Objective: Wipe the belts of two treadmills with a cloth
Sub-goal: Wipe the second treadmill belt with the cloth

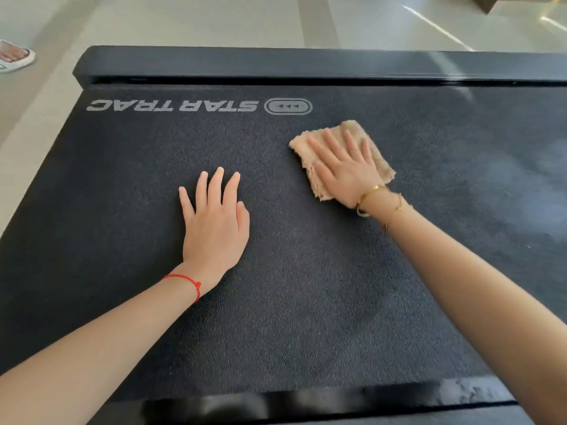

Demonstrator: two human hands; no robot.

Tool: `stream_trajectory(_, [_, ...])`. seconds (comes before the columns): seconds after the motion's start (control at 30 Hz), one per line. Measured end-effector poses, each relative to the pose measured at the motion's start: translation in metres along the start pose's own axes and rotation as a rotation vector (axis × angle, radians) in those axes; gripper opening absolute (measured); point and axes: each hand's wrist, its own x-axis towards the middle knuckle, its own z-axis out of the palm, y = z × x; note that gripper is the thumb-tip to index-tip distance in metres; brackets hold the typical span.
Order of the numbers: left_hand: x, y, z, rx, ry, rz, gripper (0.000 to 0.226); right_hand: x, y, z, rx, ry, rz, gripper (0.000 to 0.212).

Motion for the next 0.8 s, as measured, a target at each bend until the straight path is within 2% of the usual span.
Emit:
stream_trajectory(0.13, [0.001,0.001,-0.001,0.037,-0.008,0.002,0.056,0.079,0.011,-0.011,0.021,-0.021,0.150,0.055])
stream_trajectory(0.23, [0.003,0.002,-0.003,0.061,-0.019,0.002,0.057,0.130,-0.006,-0.017,0.027,-0.048,0.197,0.057])
stream_trajectory(0.33, [0.004,0.002,-0.004,0.073,-0.033,-0.001,0.062,0.158,-0.043,-0.016,0.028,-0.058,0.113,0.057])
stream_trajectory(0.47, [0.004,0.004,-0.005,0.060,-0.038,-0.003,0.062,0.145,-0.083,-0.004,0.021,-0.029,-0.097,0.054])
stream_trajectory(0.6, [0.004,0.003,-0.007,0.047,-0.041,-0.001,0.064,0.113,-0.055,0.002,-0.004,-0.006,-0.227,0.053])
stream_trajectory(0.67, [0.003,0.003,-0.007,0.041,-0.039,0.002,0.064,0.109,-0.018,-0.004,-0.011,0.006,-0.145,0.054])
stream_trajectory(0.8, [0.002,0.004,-0.008,0.020,-0.033,0.000,0.062,0.113,0.040,-0.021,-0.012,-0.025,0.139,0.056])
